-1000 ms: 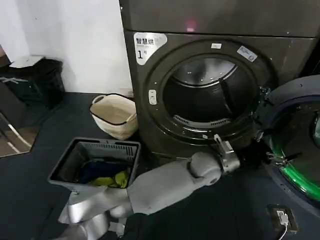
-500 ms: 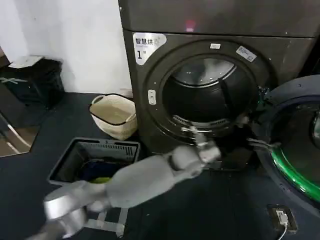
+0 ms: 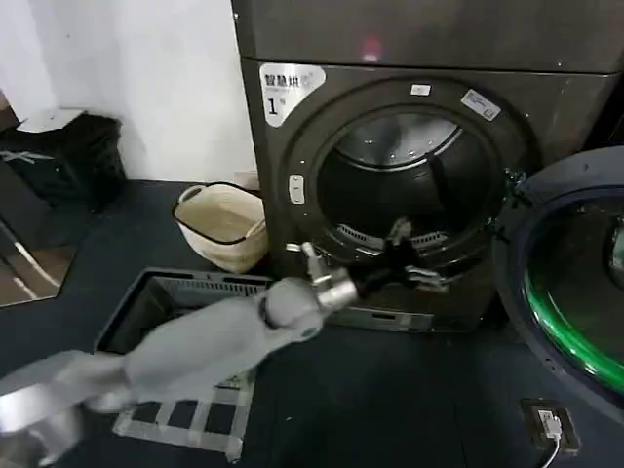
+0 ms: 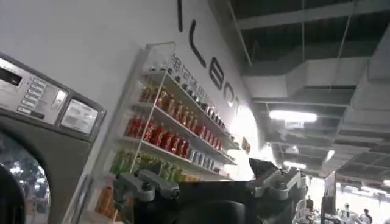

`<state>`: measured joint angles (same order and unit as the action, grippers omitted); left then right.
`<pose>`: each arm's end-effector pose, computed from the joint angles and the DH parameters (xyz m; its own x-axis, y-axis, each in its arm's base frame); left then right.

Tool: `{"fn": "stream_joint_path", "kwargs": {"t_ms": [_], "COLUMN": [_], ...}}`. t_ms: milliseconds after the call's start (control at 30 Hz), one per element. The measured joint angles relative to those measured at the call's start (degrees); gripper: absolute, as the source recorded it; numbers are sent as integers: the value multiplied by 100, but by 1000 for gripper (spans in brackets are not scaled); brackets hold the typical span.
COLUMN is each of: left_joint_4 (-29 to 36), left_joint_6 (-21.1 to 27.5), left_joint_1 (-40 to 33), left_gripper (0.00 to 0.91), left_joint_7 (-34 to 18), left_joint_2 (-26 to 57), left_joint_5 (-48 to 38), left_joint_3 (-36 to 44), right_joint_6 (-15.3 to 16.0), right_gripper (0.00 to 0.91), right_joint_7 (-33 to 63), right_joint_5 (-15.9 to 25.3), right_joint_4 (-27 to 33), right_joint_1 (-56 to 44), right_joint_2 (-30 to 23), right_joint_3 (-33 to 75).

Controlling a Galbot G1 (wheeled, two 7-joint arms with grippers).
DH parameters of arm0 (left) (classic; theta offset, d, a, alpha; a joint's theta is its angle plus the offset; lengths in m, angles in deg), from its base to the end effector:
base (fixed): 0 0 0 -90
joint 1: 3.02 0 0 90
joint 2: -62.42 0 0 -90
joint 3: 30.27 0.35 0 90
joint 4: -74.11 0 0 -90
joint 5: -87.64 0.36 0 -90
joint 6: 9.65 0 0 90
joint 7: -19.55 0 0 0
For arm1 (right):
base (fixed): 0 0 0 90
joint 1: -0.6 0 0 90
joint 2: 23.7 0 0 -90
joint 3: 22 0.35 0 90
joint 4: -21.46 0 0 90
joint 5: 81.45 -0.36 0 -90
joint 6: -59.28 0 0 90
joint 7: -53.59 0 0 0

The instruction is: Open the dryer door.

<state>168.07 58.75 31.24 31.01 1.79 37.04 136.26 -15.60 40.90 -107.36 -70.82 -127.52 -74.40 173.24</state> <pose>0.4229 -0.1449 -0.1868 -0.2127 0.9351 -0.2836 0.9317 0.2815 0.2297 -0.0990 -0.4812 0.0270 -0.3819 0.8298 -0.4070 0.9194 0.2961 -0.2590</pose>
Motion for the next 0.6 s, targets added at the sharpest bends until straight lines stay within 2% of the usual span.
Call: {"fn": "stream_joint_path", "kwargs": {"t_ms": [167, 333, 600], "left_joint_4": [286, 467, 459], "left_joint_6": [489, 1105, 2085], "left_joint_1": [-284, -641, -1010], "left_gripper": [907, 907, 907], "left_joint_7": [174, 296, 639], "left_joint_2": [867, 1661, 2565], "left_joint_5": [175, 725, 1193], "left_joint_3": [327, 759, 1081], "right_joint_6": [11, 41, 18], "right_gripper": [907, 907, 907], "right_joint_7": [-15, -23, -44], "right_joint_5": [100, 108, 140], "right_joint_4": [38, 17, 43], "right_joint_1": [17, 10, 30], "right_joint_2": [77, 108, 130], "right_joint_3": [38, 80, 53]}}
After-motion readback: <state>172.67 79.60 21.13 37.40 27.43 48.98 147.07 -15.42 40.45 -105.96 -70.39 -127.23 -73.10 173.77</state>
